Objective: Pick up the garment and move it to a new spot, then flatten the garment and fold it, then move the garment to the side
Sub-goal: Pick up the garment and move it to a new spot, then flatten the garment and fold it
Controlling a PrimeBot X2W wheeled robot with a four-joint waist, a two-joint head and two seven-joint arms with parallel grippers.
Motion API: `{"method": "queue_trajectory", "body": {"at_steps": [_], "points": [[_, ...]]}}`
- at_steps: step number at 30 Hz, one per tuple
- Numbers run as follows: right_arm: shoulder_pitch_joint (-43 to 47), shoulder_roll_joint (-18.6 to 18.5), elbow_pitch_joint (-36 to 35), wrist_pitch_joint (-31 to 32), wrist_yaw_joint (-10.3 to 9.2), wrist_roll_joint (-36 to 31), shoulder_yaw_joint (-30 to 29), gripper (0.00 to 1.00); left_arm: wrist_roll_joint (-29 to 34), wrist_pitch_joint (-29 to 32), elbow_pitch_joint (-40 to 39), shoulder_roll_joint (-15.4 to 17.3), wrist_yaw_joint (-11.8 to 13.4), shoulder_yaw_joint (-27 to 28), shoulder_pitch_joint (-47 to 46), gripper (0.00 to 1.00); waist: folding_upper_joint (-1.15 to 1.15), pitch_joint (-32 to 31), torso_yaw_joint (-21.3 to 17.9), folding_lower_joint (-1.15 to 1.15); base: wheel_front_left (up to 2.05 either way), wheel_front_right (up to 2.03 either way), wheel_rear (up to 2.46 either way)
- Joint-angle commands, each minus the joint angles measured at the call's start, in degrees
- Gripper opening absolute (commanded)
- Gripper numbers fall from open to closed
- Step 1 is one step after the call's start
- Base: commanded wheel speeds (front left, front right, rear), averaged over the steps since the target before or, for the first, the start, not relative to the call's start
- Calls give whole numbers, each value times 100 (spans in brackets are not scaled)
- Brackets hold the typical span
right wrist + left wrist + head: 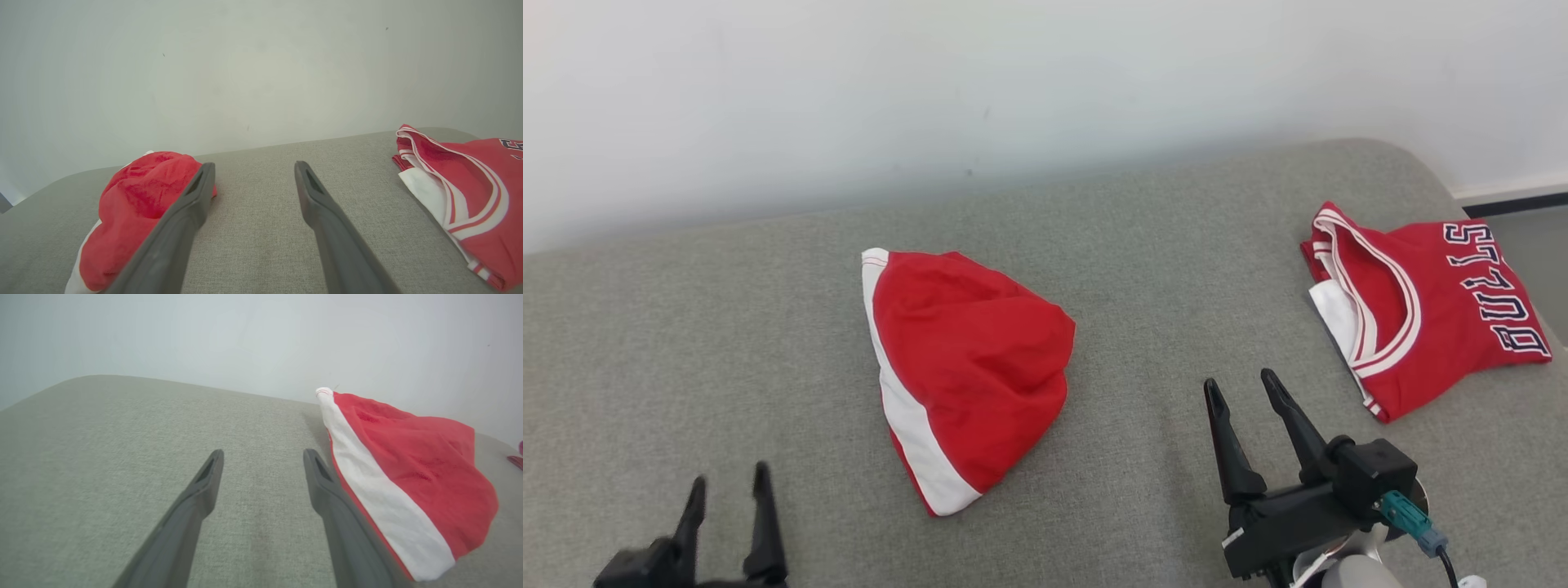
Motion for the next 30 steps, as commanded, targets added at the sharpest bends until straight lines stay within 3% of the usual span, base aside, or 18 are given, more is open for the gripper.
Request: {"method": "queue_trajectory", "body": {"at_steps": [1,4,14,23,30], "points": [[86,10,35,-1,-15,-35,-32,100,135,-16,-124,-55,25,125,184,100,0,-80,67,1,0,0,0],[161,16,113,-1,-15,-80,-65,100,471,-16,-415,-154,104,372,522,100,0,-134,105,1,0,0,0],[365,64,368,-1,-15,-181,-168,100,1001,-17,-832,-360,27,860,1240,100,0,-276,202,1,0,0,0],[358,63,458,-1,-15,-165,-204,100,1144,-17,-865,-442,-74,897,1436,100,0,-269,249,1,0,0,0],[207,-10,521,-1,-15,-108,-3,100,1143,-17,-811,-462,-115,756,1258,100,0,-202,527,1,0,0,0]]}}
